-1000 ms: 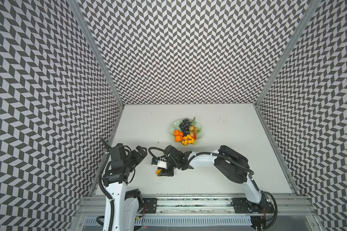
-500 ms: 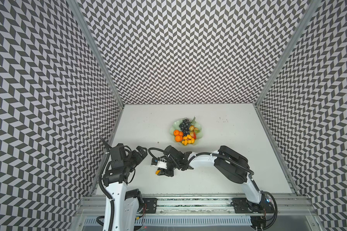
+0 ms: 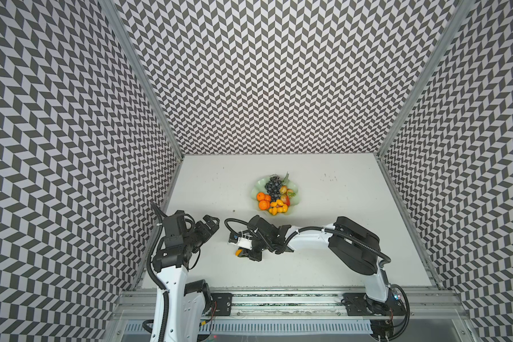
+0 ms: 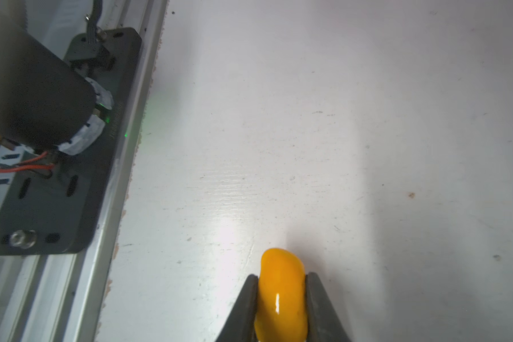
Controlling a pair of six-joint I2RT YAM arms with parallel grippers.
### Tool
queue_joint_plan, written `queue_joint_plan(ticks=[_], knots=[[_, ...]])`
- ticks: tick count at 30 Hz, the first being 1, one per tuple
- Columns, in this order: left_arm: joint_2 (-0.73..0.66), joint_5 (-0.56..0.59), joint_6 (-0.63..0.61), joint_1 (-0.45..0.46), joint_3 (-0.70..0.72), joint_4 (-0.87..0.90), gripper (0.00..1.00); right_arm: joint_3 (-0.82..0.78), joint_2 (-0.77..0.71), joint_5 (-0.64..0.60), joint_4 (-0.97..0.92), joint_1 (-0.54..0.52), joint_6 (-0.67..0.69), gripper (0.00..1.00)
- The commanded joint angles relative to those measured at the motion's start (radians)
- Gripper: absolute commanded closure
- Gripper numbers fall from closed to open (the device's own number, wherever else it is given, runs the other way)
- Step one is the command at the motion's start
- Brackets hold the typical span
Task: Arrange fruit in a fruit bowl
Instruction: Pick up the fruit from the bottom-left of the table, then place the fruit in the fruit bowl.
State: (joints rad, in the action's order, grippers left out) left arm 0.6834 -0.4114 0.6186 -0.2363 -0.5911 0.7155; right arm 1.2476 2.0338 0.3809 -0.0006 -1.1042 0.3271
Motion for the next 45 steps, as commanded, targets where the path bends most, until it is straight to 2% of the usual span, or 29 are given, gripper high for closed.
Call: queue_joint_plan(ticks=[1,7,12,20,27,34,45], knots=[[0.008,-0.029,-0.013,-0.003,-0.002,-0.050,0.00,-0.019,-0.080,-0.018,0.025,-0.002,-0.003,0.78],[0.029,-0.052,0.006,0.028,-0.006,-0.096,0.00,-0.047,-0.160,-0.056,0.000,0.008,-0.046,0.78],[0.055,-0.027,0.042,0.104,-0.007,-0.143,0.00,-0.088,-0.236,-0.101,-0.001,0.030,-0.090,0.80],[0.135,0.058,0.147,0.308,-0.024,-0.274,0.00,-0.141,-0.356,-0.112,-0.027,0.122,-0.145,0.81],[0.238,0.135,0.203,0.499,-0.080,-0.387,0.00,-0.187,-0.414,-0.130,-0.044,0.266,-0.208,0.82],[0.358,0.163,0.211,0.622,-0.102,-0.516,0.00,-0.162,-0.390,-0.161,-0.107,0.348,-0.229,0.82],[0.502,0.167,0.204,0.721,-0.138,-0.625,0.00,-0.111,-0.311,-0.250,-0.142,0.419,-0.303,0.82]])
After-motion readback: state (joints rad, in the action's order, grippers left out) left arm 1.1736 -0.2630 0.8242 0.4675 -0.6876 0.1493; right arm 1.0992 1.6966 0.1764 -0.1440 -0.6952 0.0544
